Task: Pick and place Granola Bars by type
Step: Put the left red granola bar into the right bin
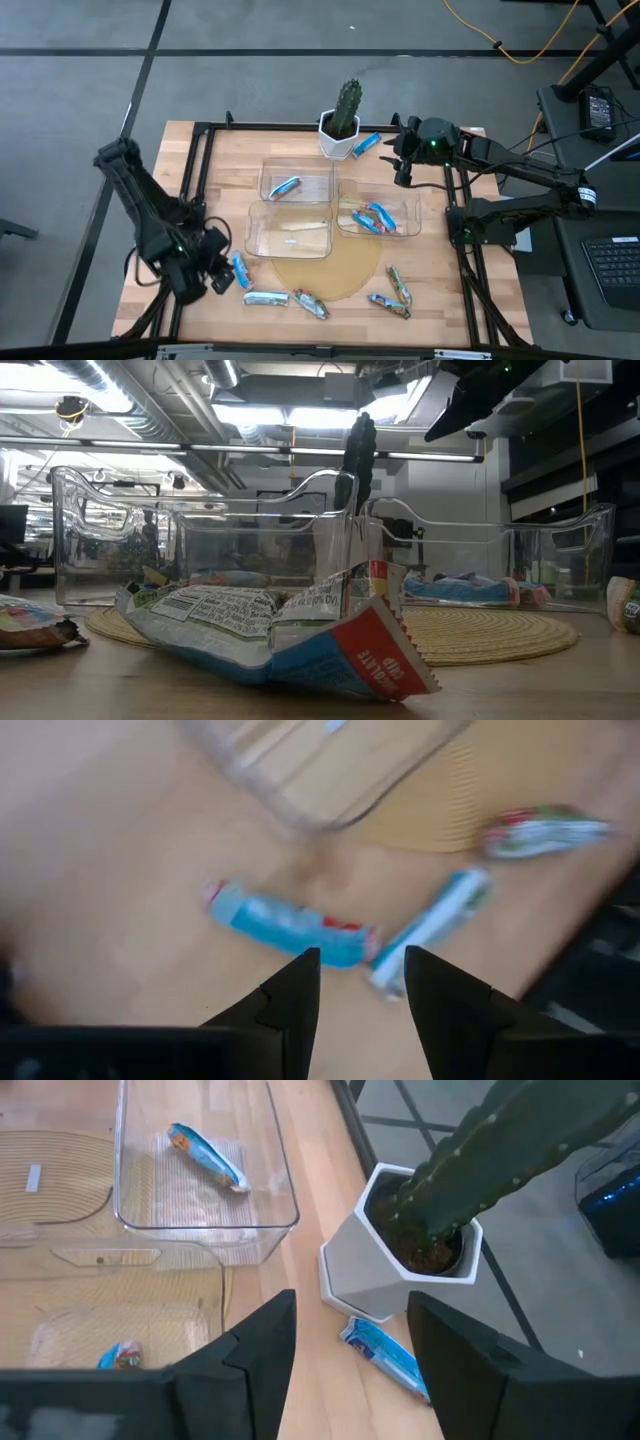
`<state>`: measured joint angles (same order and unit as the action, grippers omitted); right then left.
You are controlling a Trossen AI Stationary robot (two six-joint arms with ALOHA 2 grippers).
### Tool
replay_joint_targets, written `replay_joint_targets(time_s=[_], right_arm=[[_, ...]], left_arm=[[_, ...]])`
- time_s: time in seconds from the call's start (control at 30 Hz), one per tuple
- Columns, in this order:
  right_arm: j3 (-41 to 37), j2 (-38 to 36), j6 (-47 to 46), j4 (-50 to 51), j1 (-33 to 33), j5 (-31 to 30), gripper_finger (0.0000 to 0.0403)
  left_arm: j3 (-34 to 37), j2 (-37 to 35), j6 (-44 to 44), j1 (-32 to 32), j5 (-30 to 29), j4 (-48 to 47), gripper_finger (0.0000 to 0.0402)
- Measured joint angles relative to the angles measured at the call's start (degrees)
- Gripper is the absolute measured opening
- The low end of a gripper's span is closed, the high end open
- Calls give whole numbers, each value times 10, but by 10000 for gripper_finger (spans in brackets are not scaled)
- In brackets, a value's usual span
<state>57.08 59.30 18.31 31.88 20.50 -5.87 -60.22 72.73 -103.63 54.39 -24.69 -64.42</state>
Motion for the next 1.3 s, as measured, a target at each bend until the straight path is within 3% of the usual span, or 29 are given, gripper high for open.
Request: replay_joint_targets(time_s=[0.1, 0.3, 0.47, 0.9, 1.07, 1.3], right_arm=[[0, 0, 2, -1, 0, 0, 194], [0, 0, 10, -27, 0, 0, 194], [0, 0, 10, -39, 0, 1, 194], [0, 0, 45, -38, 0, 31, 194], [0, 0, 46, -39, 0, 31, 194], [0, 0, 46, -44, 0, 32, 194]], left_arm=[[8, 40, -86, 0, 28, 2, 139], [8, 108, -93, -47, 113, 56, 139], [8, 145, -102, -96, 132, 83, 146], [8, 210, -111, -124, 199, 128, 254], [8, 252, -112, -124, 198, 136, 273], [6, 285, -124, -123, 174, 138, 265]])
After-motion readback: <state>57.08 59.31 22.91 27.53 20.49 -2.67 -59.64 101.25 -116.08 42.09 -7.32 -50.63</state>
